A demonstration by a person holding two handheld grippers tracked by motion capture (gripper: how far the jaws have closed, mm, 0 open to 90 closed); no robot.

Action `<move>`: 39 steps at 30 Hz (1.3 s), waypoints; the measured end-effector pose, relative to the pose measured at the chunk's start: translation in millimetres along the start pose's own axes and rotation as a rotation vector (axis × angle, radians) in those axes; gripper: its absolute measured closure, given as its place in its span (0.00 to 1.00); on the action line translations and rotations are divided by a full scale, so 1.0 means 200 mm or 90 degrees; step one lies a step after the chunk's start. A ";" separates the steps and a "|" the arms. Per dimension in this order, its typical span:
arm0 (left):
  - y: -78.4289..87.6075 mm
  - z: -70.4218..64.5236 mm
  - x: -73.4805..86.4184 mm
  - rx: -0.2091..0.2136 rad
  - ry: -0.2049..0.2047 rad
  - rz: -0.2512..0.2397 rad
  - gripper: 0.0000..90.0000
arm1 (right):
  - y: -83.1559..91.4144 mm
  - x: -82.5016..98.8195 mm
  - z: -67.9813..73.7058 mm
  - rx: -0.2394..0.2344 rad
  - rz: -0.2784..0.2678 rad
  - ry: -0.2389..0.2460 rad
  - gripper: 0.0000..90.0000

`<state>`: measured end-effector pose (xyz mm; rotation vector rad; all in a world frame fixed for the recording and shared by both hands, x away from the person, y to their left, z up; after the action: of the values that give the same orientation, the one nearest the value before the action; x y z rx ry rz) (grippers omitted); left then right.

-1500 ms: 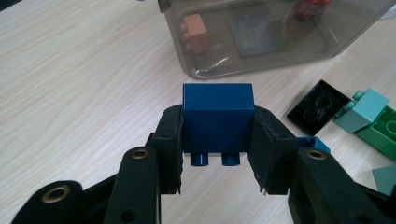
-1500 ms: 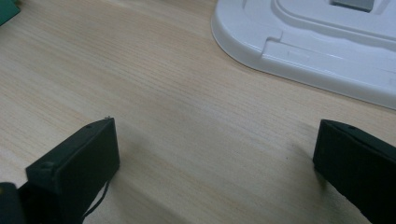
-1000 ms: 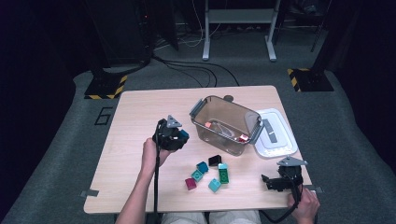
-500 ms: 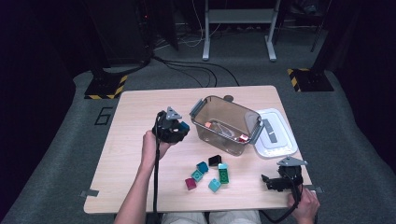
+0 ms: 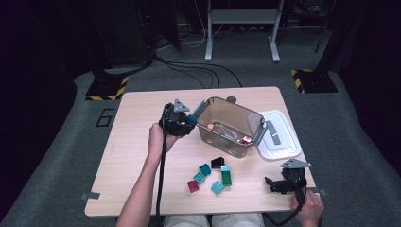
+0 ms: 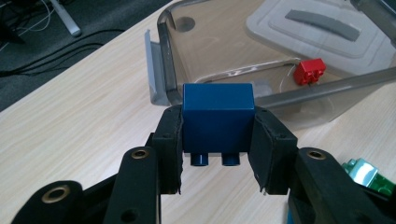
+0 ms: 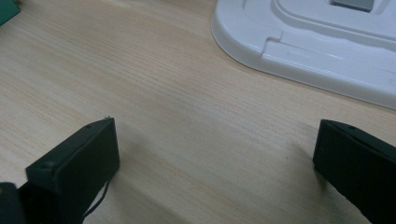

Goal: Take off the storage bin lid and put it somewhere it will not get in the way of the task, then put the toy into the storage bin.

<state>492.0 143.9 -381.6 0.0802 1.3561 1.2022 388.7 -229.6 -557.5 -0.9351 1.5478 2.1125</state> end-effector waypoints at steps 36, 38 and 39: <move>-0.18 0.06 -0.19 -0.001 -0.020 0.006 0.65 | 0.00 0.00 0.00 0.000 0.000 0.000 0.00; -0.20 0.05 -0.21 0.002 -0.020 0.009 0.65 | 0.00 0.00 0.00 0.000 0.000 0.000 0.00; -0.21 0.06 -0.21 0.002 -0.021 0.010 0.65 | 0.00 0.00 0.00 0.000 0.000 0.001 0.00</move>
<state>536.1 102.1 -377.2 0.1128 1.3307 1.2063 388.7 -229.7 -557.5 -0.9363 1.5480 2.1126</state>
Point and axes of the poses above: each handheld gripper's, and its own axes: y roughly backward along the jaws, x roughly out of its underside, z roughly to its left, the point moved 4 cm from there along -y, roughly forward along the jaws, and after that the axes turned 15 degrees about -y, right-handed, at the moved point
